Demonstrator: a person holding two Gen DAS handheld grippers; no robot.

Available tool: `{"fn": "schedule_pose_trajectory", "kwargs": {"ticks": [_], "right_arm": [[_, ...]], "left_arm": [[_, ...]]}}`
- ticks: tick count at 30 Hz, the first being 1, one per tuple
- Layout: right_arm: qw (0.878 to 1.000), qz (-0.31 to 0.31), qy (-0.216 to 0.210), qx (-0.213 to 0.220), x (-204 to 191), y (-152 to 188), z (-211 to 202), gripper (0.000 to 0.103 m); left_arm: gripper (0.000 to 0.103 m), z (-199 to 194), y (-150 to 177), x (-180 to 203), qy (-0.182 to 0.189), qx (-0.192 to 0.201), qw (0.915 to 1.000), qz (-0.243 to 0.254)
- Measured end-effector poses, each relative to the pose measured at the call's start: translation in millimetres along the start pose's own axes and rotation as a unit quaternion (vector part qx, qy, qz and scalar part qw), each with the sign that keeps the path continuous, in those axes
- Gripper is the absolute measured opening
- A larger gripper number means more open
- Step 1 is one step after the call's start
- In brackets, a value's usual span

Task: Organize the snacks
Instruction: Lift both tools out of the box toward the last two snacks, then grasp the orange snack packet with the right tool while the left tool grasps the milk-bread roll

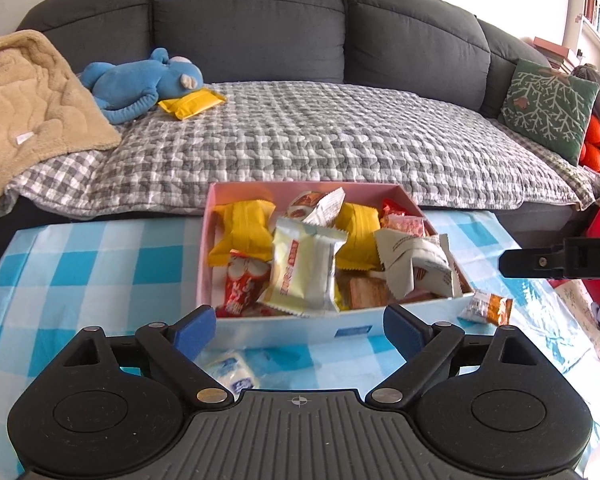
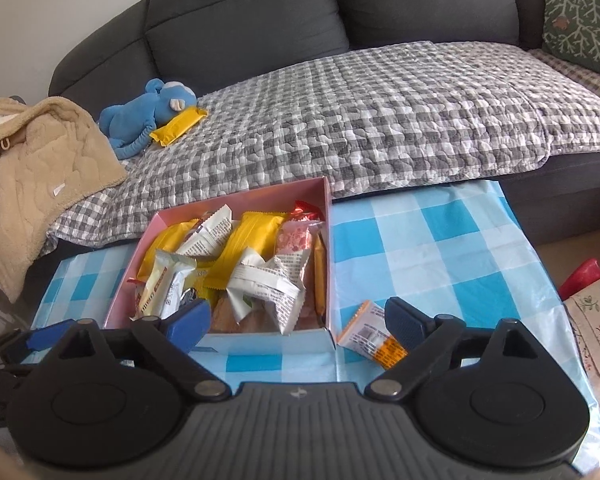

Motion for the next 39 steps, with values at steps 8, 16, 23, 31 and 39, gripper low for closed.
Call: {"fn": "schedule_pose_trajectory", "kwargs": {"ticks": [8,16,23,31,39], "right_arm": [[0.999,-0.037,0.021,-0.004,5,24,-13,0.098],[0.993,-0.113,0.031,-0.013,-2,53,-12,0.099],[0.99,-0.131,0.032,-0.033,7,71,0,0.1],[0.992,-0.098,0.047,-0.056,24,75,22,0.1],[0.988,-0.113,0.072,-0.08,34,78,45,0.1]], "left_arm": [[0.099,-22,18,-21,-0.027,-0.001,0.9996,-0.007],[0.099,-19,50,-42,-0.037,-0.001,0.9993,0.011],[0.099,-5,61,-63,-0.036,-0.001,0.9978,0.055],[0.099,21,58,-74,-0.04,-0.008,0.9972,0.062],[0.099,49,68,-70,-0.061,-0.057,0.9913,0.102]]}}
Point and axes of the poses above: each gripper's, at about its wrist camera, not at the fingertips, and z roughly the way its jaws point, x to its right, y to its underside, the point moved 8 cm from there along z, roughly the way its jaws point, and after that the axes turned 7 degrees about -z, right-handed, at the moved point
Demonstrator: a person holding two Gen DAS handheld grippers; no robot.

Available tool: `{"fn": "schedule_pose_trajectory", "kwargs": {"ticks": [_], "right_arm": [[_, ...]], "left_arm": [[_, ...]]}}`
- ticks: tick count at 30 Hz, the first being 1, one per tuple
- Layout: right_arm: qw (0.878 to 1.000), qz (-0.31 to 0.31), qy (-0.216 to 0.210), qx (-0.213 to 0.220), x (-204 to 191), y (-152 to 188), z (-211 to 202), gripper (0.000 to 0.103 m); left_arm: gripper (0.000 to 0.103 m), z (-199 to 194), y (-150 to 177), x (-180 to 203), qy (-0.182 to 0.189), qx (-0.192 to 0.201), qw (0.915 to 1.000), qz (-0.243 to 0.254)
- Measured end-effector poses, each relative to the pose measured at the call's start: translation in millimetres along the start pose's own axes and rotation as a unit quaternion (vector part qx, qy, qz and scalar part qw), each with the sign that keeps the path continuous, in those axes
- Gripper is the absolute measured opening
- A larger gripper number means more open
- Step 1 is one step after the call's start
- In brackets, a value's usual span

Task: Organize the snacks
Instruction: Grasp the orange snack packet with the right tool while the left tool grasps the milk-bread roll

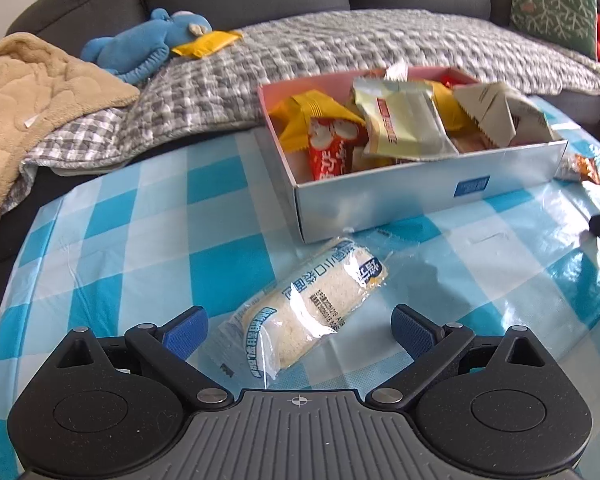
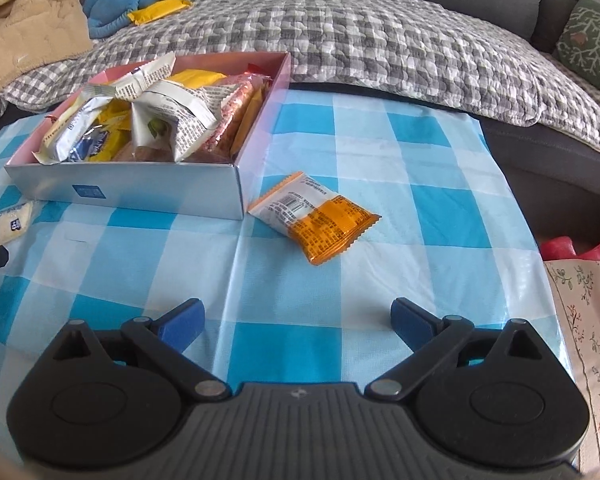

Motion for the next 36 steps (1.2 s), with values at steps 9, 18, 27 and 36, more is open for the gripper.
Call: {"fn": "schedule_pose_trajectory", "kwargs": {"ticks": [9,18,27,36], "right_arm": [[1.0,-0.004,-0.004,0.011,15,-14,16,0.103],[0.999,-0.027,-0.012,0.033,16,-29,29,0.102],[0.997,-0.045,-0.037,0.05,11,-40,31,0.081],[0.994,-0.083,-0.051,0.056,-5,-35,17,0.039]], "left_arm": [[0.099,6,-3,-1,0.005,-0.004,0.9997,-0.022],[0.096,12,-10,2,0.013,-0.008,0.9994,-0.032],[0.063,7,-12,11,0.037,-0.033,0.9981,-0.035],[0.039,-3,-6,20,0.039,-0.054,0.9967,-0.048]]}}
Point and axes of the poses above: each gripper's, at about its wrist camera, not at the fingertips, and z roughly the way its jaws point, x to its right, y to its underside, the point moved 8 cm from there along z, roughly the way its jaws point, and after that the axes turned 7 degrees about -z, right-handed, at the moved point
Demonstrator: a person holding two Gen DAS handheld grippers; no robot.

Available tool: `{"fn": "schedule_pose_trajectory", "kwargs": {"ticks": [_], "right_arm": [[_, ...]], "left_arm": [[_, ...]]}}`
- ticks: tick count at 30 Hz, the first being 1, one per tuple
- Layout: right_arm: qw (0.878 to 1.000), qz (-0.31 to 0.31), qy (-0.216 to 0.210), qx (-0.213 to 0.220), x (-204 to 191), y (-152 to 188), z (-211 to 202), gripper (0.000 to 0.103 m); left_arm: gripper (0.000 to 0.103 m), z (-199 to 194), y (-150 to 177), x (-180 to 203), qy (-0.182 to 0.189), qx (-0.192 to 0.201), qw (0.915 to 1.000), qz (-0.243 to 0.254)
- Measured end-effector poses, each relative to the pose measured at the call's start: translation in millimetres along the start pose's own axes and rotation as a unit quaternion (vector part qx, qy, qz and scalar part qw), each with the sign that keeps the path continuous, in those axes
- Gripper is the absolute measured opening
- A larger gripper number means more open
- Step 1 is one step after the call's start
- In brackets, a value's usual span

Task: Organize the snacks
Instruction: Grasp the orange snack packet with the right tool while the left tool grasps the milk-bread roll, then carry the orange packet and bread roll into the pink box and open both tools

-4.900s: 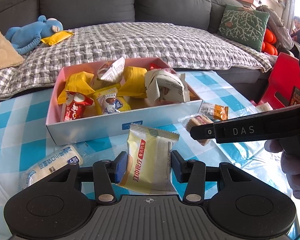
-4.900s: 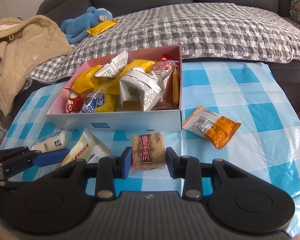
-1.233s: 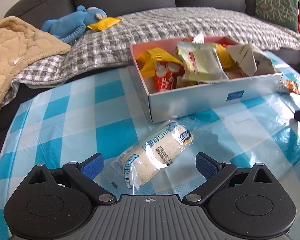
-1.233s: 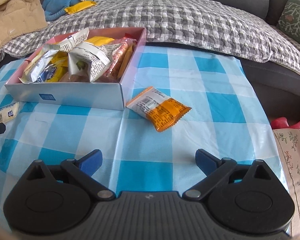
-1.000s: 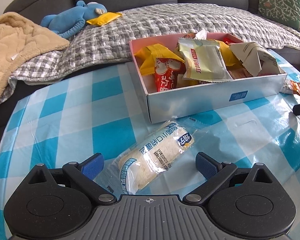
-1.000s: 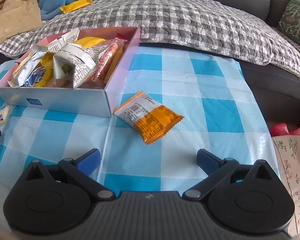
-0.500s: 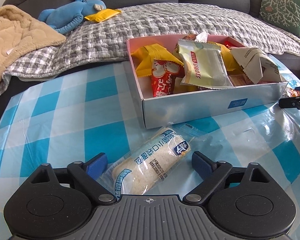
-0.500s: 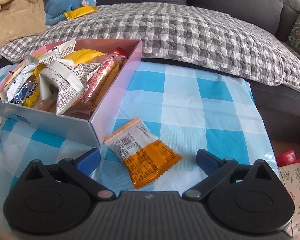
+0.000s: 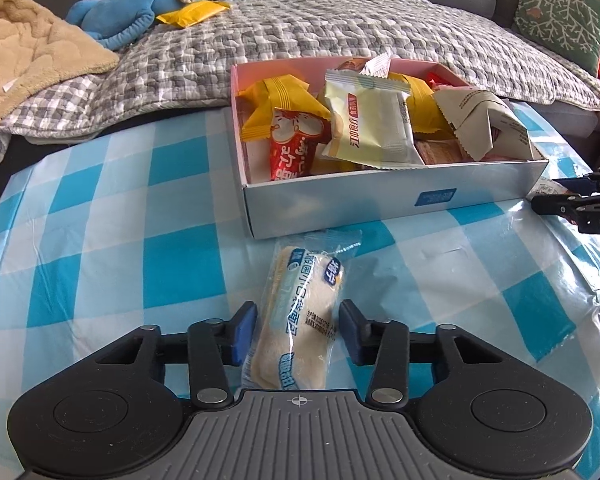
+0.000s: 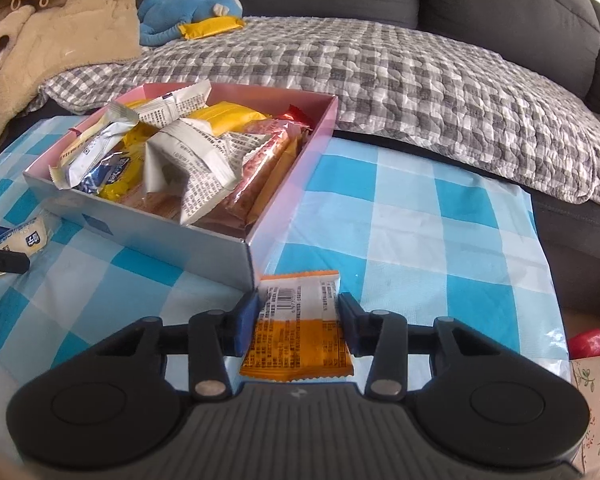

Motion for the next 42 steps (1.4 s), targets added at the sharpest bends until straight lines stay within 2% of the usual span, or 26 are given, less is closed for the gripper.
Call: {"fn": "schedule_pose_trajectory", "kwargs": {"ticks": [10,22,35,42], "right_arm": [[0.999,-0.033,-0.011,-0.03,-25,13,-17,0.038],[0.996,-0.048,-0.046,-0.054,-62,21,-31,0.038],[0.991,0.018,-0.095,-0.087,-67,18,-36,0.037],[0.988,0.047,-0.115,-0.087,-64,11,-43,0.037]], "left_arm": [[0.02,-10,10,6,0.011,-0.034,0.9988,-0.032],[0.018,-26,28,3,0.023,-0.055,0.9979,-0.026],[0.017,-41,31,-20,0.027,-0.049,0.9971,-0.052],[0.017,-49,30,-30,0.035,-0.042,0.9964,-0.065]]}}
Point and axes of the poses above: each gripper's, at about its wrist camera, not at the fingertips, and z roughly the way its jaws point, x to its right, y to its underside, the point moved 8 cm from there along z, roughly the way its jaws point, and after that the axes turned 7 degrees about -z, right-handed, at the moved point
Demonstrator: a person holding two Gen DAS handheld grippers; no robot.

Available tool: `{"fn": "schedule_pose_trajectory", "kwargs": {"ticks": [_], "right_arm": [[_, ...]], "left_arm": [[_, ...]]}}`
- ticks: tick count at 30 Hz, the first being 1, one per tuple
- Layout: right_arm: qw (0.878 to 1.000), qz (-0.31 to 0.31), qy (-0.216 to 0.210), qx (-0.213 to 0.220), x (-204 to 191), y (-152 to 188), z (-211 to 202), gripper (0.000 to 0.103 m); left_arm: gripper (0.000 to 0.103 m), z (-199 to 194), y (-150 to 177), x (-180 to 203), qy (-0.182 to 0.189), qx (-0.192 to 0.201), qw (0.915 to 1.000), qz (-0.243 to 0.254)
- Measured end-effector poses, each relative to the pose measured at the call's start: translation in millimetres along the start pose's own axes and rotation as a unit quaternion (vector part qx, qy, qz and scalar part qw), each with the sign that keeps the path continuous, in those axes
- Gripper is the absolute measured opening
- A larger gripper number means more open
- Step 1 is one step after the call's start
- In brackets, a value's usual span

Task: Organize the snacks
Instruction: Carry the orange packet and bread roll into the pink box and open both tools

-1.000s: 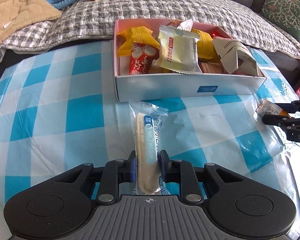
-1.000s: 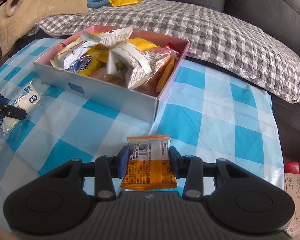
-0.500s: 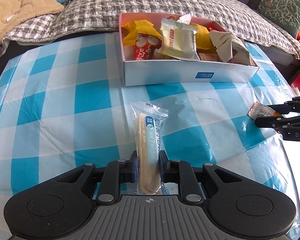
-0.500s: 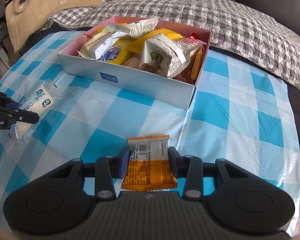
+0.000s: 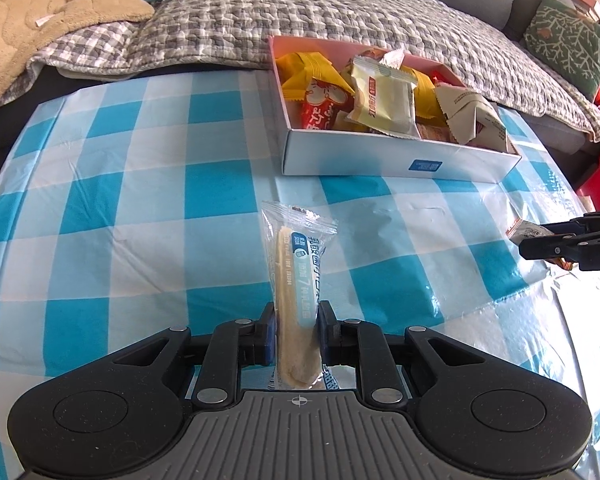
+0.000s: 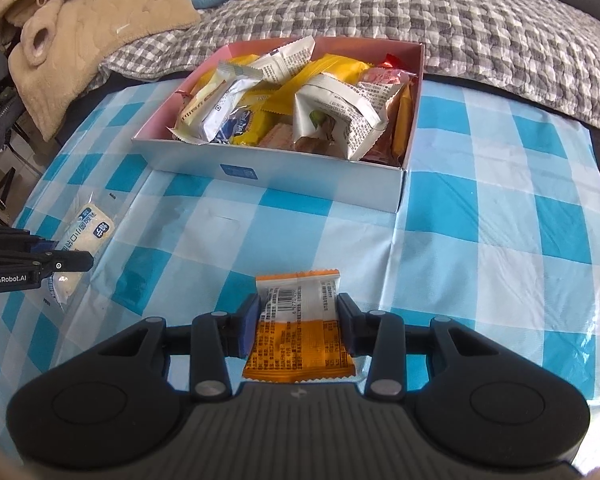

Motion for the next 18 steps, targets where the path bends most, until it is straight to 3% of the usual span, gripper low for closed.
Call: {"fn": "schedule_pose_trajectory", "kwargs": {"ticks": [11,18], "right_arm": [[0.999,0.012,-0.016,0.032,-4,-26,-16,0.037],[0.997,0.01,-0.011,0.072,-2,-62,-27,0.037]], "left_arm": [[0.017,-20,-29,8,0.013,0.042,0.999,-0.004],[0.017,-23,-65,28,0.023,0.07,0.997,0.027]]}}
Point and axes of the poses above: each gripper's, at about its wrist camera, not at the fingertips, and z roughly the way its jaws point, x to its right, y to its underside, the point moved 8 cm from there along z, roughly the way its jaws point, and after that the axes turned 7 degrees about -z, right-handed, at the moved point
